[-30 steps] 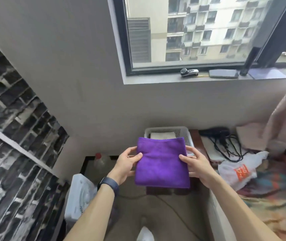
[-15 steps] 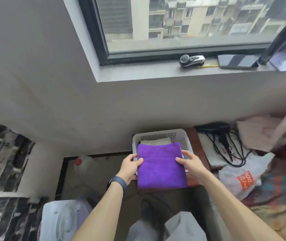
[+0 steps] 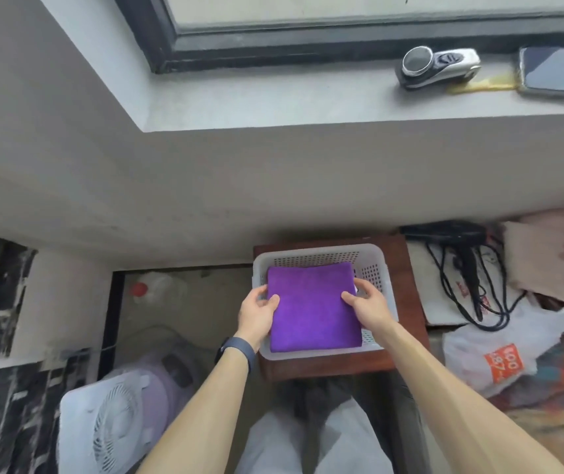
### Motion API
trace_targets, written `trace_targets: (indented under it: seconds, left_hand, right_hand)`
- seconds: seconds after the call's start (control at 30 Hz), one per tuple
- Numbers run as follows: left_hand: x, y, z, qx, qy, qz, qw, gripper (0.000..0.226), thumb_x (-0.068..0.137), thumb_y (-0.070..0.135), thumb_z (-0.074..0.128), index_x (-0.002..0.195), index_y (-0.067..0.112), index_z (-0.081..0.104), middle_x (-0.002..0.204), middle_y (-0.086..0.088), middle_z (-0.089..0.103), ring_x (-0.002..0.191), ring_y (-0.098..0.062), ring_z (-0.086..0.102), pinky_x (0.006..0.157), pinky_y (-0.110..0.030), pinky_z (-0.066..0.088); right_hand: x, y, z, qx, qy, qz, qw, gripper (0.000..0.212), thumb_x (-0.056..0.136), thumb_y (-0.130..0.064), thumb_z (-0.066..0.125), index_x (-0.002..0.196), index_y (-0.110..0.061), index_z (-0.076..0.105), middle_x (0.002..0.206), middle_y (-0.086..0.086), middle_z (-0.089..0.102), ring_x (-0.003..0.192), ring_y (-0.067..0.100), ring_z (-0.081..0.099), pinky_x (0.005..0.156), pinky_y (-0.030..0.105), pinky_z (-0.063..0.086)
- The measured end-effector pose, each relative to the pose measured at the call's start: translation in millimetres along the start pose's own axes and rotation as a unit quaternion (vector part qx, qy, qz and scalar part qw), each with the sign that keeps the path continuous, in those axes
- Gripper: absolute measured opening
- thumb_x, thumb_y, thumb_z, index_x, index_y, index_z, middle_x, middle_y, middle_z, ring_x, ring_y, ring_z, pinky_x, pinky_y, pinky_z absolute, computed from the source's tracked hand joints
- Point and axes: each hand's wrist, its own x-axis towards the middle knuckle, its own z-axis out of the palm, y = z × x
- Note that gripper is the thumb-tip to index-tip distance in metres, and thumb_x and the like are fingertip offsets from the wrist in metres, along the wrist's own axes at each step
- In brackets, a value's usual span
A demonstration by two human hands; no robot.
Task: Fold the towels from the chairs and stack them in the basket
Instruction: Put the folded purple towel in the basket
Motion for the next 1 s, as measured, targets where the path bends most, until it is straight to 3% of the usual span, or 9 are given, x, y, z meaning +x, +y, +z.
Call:
trace_targets:
  seconds: [0.17, 0.27, 0.33, 0.4, 0.47, 0.53, 0.63, 0.7, 1.0]
  left_hand:
    - [7, -6, 5, 0.044, 0.024, -0.007, 0.999, 0.042, 0.098, 0.034, 0.059, 0.137, 0.021, 0.05, 0.12, -0.003, 0.065, 0.104, -0.021, 0.066, 0.092, -0.044, 0.057]
    - [-4, -10, 13, 0.196, 0.093, 0.049, 0.975, 0.05, 0.096, 0.046, 0.055, 0.14, 0.026, 0.043, 0.124, -0.001, 0.057, 0.109, -0.021, 0.06, 0.094, -0.043, 0.054]
    - [-19, -15, 20, 0.332, 0.17, 0.165, 0.913, 0.055, 0.093, 0.046, 0.056, 0.142, 0.025, 0.042, 0.135, -0.002, 0.047, 0.119, -0.022, 0.052, 0.097, -0.042, 0.05]
    - [-27, -19, 27, 0.445, 0.185, 0.29, 0.827, 0.063, 0.091, 0.044, 0.057, 0.147, 0.02, 0.041, 0.149, -0.004, 0.041, 0.133, -0.024, 0.042, 0.107, -0.043, 0.042]
    - [-22, -24, 32, 0.523, 0.128, 0.344, 0.769, 0.069, 0.092, 0.046, 0.053, 0.154, 0.022, 0.032, 0.161, -0.005, 0.029, 0.148, -0.024, 0.026, 0.118, -0.047, 0.027]
    - [-11, -26, 36, 0.573, 0.084, 0.338, 0.742, 0.069, 0.095, 0.049, 0.044, 0.157, 0.025, 0.024, 0.165, -0.002, 0.019, 0.152, -0.022, 0.014, 0.121, -0.05, 0.022]
    - [7, -27, 40, 0.593, 0.069, 0.312, 0.74, 0.068, 0.097, 0.051, 0.037, 0.158, 0.026, 0.02, 0.165, -0.002, 0.017, 0.153, -0.022, 0.012, 0.123, -0.05, 0.015]
    - [16, -31, 41, 0.598, 0.074, 0.295, 0.741, 0.069, 0.097, 0.052, 0.035, 0.159, 0.027, 0.016, 0.166, -0.002, 0.015, 0.153, -0.022, 0.009, 0.123, -0.049, 0.007]
    - [46, -48, 49, 0.62, 0.092, 0.286, 0.725, 0.075, 0.093, 0.053, 0.039, 0.158, 0.026, 0.014, 0.166, -0.005, 0.015, 0.153, -0.024, 0.009, 0.12, -0.06, 0.008]
  right_hand:
    - [18, 9, -1, -0.002, -0.001, 0.012, 1.0, 0.042, 0.097, -0.032, 0.064, 0.137, -0.03, 0.051, 0.131, 0.0, 0.061, 0.111, 0.022, 0.064, 0.093, 0.049, 0.058]
    - [12, 12, 2, -0.035, 0.034, -0.028, 0.998, 0.046, 0.096, -0.038, 0.063, 0.139, -0.03, 0.049, 0.133, -0.001, 0.059, 0.113, 0.019, 0.061, 0.095, 0.044, 0.057]
    - [0, 14, 8, -0.084, 0.119, -0.097, 0.984, 0.048, 0.095, -0.042, 0.062, 0.139, -0.029, 0.048, 0.137, -0.003, 0.054, 0.122, 0.017, 0.055, 0.1, 0.041, 0.052]
    - [-12, 19, 19, -0.183, 0.199, -0.209, 0.94, 0.048, 0.092, -0.042, 0.059, 0.137, -0.025, 0.052, 0.141, -0.001, 0.05, 0.13, 0.019, 0.048, 0.106, 0.043, 0.046]
    - [-19, 27, 35, -0.314, 0.193, -0.294, 0.882, 0.051, 0.094, -0.042, 0.055, 0.141, -0.022, 0.051, 0.151, 0.003, 0.043, 0.14, 0.022, 0.039, 0.114, 0.045, 0.037]
    - [-17, 36, 50, -0.405, 0.146, -0.317, 0.845, 0.055, 0.1, -0.043, 0.045, 0.151, -0.025, 0.041, 0.162, 0.002, 0.03, 0.151, 0.022, 0.023, 0.122, 0.047, 0.023]
    - [4, 38, 57, -0.462, 0.117, -0.293, 0.829, 0.058, 0.104, -0.047, 0.03, 0.159, -0.029, 0.023, 0.168, 0.0, 0.015, 0.155, 0.019, 0.004, 0.125, 0.049, 0.002]
    - [19, 37, 57, -0.474, 0.109, -0.289, 0.825, 0.06, 0.104, -0.049, 0.029, 0.16, -0.031, 0.017, 0.169, -0.001, 0.011, 0.156, 0.018, 0.0, 0.124, 0.048, -0.004]
    - [50, 50, 60, -0.453, 0.073, -0.273, 0.846, 0.061, 0.103, -0.048, 0.031, 0.16, -0.035, 0.014, 0.169, -0.003, 0.006, 0.155, 0.016, -0.005, 0.124, 0.056, 0.006]
